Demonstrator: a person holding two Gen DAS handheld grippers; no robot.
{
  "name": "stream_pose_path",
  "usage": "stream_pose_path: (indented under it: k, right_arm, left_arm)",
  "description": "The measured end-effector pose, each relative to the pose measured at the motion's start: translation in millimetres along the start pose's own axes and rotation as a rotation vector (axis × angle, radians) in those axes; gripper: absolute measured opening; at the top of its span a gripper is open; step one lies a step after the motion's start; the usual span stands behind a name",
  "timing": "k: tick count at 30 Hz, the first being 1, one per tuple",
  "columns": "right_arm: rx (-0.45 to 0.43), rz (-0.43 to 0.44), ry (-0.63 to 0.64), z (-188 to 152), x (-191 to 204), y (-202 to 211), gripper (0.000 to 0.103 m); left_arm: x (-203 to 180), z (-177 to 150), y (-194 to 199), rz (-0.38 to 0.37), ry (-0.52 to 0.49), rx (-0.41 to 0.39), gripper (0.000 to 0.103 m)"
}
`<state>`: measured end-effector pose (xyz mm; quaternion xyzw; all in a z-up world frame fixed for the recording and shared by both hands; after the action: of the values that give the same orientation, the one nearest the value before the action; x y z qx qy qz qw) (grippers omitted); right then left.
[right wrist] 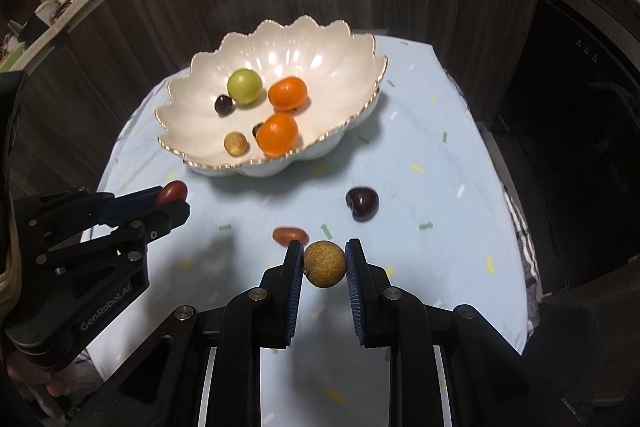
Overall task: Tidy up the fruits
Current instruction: 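Carry the date with the left tool while the right tool carries the longan over the bowl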
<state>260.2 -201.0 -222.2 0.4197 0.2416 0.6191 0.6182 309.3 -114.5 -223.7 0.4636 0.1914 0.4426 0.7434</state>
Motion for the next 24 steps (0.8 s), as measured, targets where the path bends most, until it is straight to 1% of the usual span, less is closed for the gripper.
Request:
stream_pose_path:
  k: [12,24]
  right_arm:
    - [-0.066,0.002,0.031,41,3,11,0.023]
    - [-0.095,0.000,0.043,69,-1,7,0.023]
  left_arm:
    - [15,24,9,0.030,0.029,-0.033,0.020]
    - [27,43,3,0.040,0.069,-0.045,0.020]
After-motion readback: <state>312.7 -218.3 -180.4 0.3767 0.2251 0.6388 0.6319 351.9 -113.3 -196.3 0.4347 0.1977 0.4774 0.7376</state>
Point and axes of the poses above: each gripper's, at about its wrist camera, not at the fingertips, and y roughly against the way its jaws point, x to its left, z to its top, the point moved 9 cm from there along -y, roughly the way its jaws point, and after that the axes turned 7 degrees about z, right-handed, at the moved point
